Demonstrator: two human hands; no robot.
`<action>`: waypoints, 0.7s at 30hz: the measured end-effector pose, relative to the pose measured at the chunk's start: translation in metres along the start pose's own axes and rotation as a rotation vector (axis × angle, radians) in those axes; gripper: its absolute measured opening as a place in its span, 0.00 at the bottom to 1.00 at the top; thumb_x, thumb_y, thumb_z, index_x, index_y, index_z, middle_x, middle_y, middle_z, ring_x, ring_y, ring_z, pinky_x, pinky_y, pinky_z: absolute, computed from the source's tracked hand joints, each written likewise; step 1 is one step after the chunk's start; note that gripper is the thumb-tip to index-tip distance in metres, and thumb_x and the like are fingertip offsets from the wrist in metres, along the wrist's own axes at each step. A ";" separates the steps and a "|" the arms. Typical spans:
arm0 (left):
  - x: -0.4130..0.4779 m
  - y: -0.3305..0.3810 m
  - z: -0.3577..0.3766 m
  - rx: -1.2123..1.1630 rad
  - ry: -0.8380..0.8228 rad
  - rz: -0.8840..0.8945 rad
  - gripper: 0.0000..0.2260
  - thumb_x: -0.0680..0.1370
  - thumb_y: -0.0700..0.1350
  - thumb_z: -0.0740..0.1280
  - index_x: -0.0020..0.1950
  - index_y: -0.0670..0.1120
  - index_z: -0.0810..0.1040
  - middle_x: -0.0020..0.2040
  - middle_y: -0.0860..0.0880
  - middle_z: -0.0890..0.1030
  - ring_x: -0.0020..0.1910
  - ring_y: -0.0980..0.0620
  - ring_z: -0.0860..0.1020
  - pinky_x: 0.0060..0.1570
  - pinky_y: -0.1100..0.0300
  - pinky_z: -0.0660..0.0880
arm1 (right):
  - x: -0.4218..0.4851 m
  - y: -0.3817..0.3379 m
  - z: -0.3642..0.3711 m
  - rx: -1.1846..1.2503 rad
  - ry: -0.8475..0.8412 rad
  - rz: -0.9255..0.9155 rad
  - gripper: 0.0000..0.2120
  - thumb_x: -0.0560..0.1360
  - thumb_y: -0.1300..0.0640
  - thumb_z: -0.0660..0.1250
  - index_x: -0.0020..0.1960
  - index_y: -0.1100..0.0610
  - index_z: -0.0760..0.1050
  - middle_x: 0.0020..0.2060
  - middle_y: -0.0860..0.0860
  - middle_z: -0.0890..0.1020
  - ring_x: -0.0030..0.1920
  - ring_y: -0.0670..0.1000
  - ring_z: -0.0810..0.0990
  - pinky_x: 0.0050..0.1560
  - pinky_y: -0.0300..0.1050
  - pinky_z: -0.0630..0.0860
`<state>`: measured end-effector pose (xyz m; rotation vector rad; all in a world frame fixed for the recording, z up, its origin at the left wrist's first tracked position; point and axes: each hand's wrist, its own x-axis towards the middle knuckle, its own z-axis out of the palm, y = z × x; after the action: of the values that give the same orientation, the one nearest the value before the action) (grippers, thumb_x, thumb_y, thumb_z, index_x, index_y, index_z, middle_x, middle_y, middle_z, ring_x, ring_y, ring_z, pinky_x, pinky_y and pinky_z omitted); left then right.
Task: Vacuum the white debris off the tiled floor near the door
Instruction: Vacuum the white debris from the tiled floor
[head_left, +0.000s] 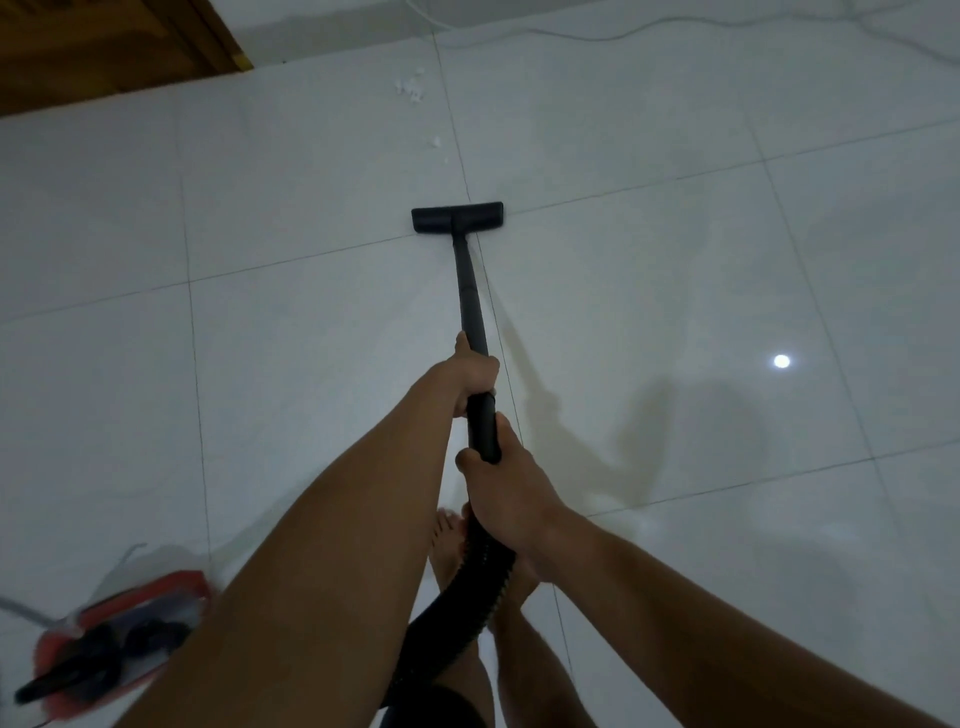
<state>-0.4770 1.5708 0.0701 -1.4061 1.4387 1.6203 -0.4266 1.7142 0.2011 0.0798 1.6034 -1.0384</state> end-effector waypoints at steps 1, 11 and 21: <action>-0.001 0.002 -0.002 0.000 0.003 0.000 0.34 0.81 0.39 0.58 0.81 0.59 0.45 0.45 0.44 0.73 0.36 0.50 0.73 0.40 0.53 0.77 | 0.001 -0.003 0.000 -0.010 -0.006 -0.003 0.27 0.84 0.58 0.57 0.80 0.44 0.56 0.38 0.53 0.73 0.18 0.41 0.73 0.21 0.34 0.71; 0.038 0.024 -0.025 -0.043 0.039 0.018 0.37 0.82 0.39 0.58 0.81 0.61 0.39 0.49 0.42 0.74 0.39 0.48 0.74 0.43 0.51 0.78 | 0.052 -0.020 -0.002 -0.080 -0.026 0.002 0.26 0.85 0.53 0.60 0.81 0.43 0.56 0.53 0.63 0.82 0.26 0.45 0.79 0.23 0.32 0.73; 0.079 0.051 -0.069 -0.066 0.061 0.033 0.37 0.82 0.39 0.58 0.81 0.63 0.39 0.49 0.44 0.75 0.37 0.51 0.73 0.39 0.54 0.77 | 0.119 -0.035 0.023 0.083 -0.027 0.036 0.30 0.80 0.58 0.59 0.76 0.34 0.60 0.47 0.59 0.76 0.27 0.53 0.78 0.33 0.47 0.79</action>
<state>-0.5230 1.4747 0.0239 -1.4881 1.4622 1.6727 -0.4683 1.6225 0.1249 0.1499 1.5297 -1.0734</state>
